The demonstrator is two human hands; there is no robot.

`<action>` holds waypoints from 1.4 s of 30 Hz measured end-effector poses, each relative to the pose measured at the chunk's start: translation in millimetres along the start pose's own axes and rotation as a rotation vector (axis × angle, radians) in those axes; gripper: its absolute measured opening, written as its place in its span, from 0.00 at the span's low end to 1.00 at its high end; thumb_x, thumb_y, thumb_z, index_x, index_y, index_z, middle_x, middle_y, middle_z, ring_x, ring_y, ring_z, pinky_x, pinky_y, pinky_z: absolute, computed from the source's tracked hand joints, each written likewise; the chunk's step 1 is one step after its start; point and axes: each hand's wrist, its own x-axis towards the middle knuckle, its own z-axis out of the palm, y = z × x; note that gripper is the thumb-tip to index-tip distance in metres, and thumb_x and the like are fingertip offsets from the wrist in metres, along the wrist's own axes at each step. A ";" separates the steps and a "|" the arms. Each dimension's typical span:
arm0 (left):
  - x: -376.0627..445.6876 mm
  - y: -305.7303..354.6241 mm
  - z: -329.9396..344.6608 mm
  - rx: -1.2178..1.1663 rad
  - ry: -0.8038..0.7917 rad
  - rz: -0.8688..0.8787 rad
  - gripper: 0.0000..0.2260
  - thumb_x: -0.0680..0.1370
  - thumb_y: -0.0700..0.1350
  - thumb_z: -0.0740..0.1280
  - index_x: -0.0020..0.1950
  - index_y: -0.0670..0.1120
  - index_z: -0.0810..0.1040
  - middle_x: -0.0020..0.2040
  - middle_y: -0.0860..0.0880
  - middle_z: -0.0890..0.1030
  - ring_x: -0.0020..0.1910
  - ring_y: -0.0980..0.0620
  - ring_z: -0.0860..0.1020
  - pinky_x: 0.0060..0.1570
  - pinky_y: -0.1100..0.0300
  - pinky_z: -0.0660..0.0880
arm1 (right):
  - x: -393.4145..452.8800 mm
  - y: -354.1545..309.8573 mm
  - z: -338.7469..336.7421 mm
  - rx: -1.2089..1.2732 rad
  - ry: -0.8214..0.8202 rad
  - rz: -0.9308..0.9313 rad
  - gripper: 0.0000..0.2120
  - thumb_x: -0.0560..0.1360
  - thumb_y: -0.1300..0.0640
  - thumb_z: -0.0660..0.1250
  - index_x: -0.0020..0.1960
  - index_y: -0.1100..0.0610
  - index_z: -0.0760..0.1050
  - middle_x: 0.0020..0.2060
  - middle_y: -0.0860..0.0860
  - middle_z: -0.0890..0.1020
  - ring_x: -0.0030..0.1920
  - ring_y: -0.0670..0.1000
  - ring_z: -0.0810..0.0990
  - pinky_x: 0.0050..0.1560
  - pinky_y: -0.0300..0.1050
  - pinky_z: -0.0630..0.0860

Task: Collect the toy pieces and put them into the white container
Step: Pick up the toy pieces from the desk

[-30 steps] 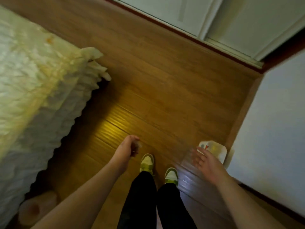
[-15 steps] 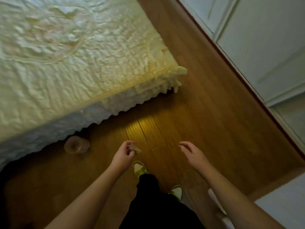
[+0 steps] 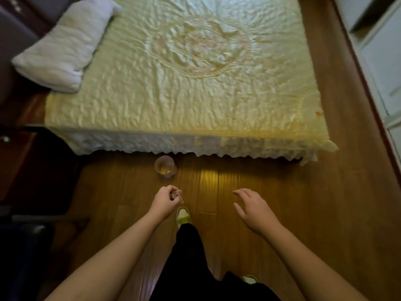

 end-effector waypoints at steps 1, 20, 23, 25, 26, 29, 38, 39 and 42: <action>11.2 -8.8 -10.7 0.006 0.010 -0.023 0.09 0.77 0.44 0.67 0.57 0.49 0.76 0.53 0.51 0.76 0.48 0.56 0.77 0.43 0.65 0.76 | 11.0 -11.4 1.3 -0.018 -0.002 -0.006 0.23 0.80 0.47 0.58 0.74 0.48 0.62 0.72 0.45 0.67 0.72 0.46 0.64 0.72 0.44 0.63; 262.5 -76.7 -140.7 -0.018 0.083 -0.220 0.14 0.77 0.44 0.67 0.63 0.48 0.75 0.61 0.46 0.75 0.53 0.50 0.75 0.45 0.59 0.74 | 232.9 -165.9 9.3 -0.060 -0.096 0.041 0.21 0.80 0.46 0.58 0.73 0.46 0.64 0.70 0.43 0.68 0.70 0.43 0.65 0.69 0.40 0.64; 272.7 -84.9 -143.2 0.004 0.065 -0.223 0.17 0.77 0.44 0.66 0.66 0.49 0.72 0.66 0.46 0.73 0.58 0.48 0.75 0.48 0.59 0.74 | 242.0 -163.6 9.6 -0.057 -0.114 0.074 0.21 0.80 0.46 0.58 0.72 0.46 0.64 0.70 0.43 0.68 0.70 0.42 0.65 0.68 0.39 0.64; 273.9 -89.7 -144.0 0.044 0.041 -0.235 0.17 0.78 0.45 0.65 0.67 0.50 0.71 0.67 0.47 0.71 0.52 0.51 0.75 0.44 0.60 0.74 | 247.2 -162.7 9.3 -0.058 -0.134 0.087 0.21 0.80 0.46 0.59 0.72 0.46 0.64 0.70 0.43 0.69 0.70 0.43 0.65 0.68 0.39 0.65; 272.6 -92.4 -144.0 0.078 0.021 -0.229 0.17 0.78 0.45 0.64 0.67 0.50 0.71 0.66 0.47 0.71 0.50 0.52 0.76 0.42 0.60 0.75 | 249.9 -163.4 8.7 -0.063 -0.139 0.088 0.21 0.80 0.46 0.59 0.72 0.46 0.65 0.70 0.43 0.69 0.70 0.43 0.65 0.68 0.40 0.65; 260.3 -96.5 -144.2 0.220 -0.071 -0.175 0.17 0.79 0.47 0.62 0.68 0.50 0.70 0.66 0.48 0.72 0.52 0.51 0.76 0.48 0.56 0.78 | 256.0 -170.6 5.7 -0.092 -0.148 0.065 0.21 0.80 0.47 0.59 0.72 0.46 0.65 0.69 0.44 0.69 0.70 0.43 0.66 0.69 0.40 0.64; 190.9 -74.4 -164.6 0.523 -0.062 0.023 0.21 0.80 0.52 0.58 0.73 0.50 0.66 0.69 0.48 0.71 0.68 0.50 0.69 0.64 0.51 0.70 | 265.4 -220.0 -12.7 -0.207 -0.152 -0.174 0.21 0.81 0.48 0.58 0.73 0.48 0.64 0.70 0.46 0.70 0.71 0.47 0.66 0.71 0.45 0.62; 178.5 -69.2 -169.1 0.545 -0.071 0.027 0.22 0.80 0.53 0.57 0.73 0.50 0.65 0.70 0.48 0.70 0.68 0.49 0.68 0.65 0.50 0.69 | 264.1 -225.3 -14.2 -0.231 -0.165 -0.212 0.21 0.80 0.48 0.58 0.73 0.49 0.64 0.70 0.46 0.70 0.71 0.48 0.66 0.71 0.46 0.63; 140.6 -49.0 -185.5 0.584 -0.052 0.027 0.22 0.80 0.55 0.57 0.73 0.50 0.64 0.71 0.47 0.69 0.69 0.49 0.68 0.66 0.49 0.69 | 256.0 -235.3 -18.6 -0.310 -0.164 -0.293 0.22 0.81 0.48 0.57 0.73 0.50 0.65 0.70 0.48 0.71 0.71 0.49 0.67 0.72 0.48 0.64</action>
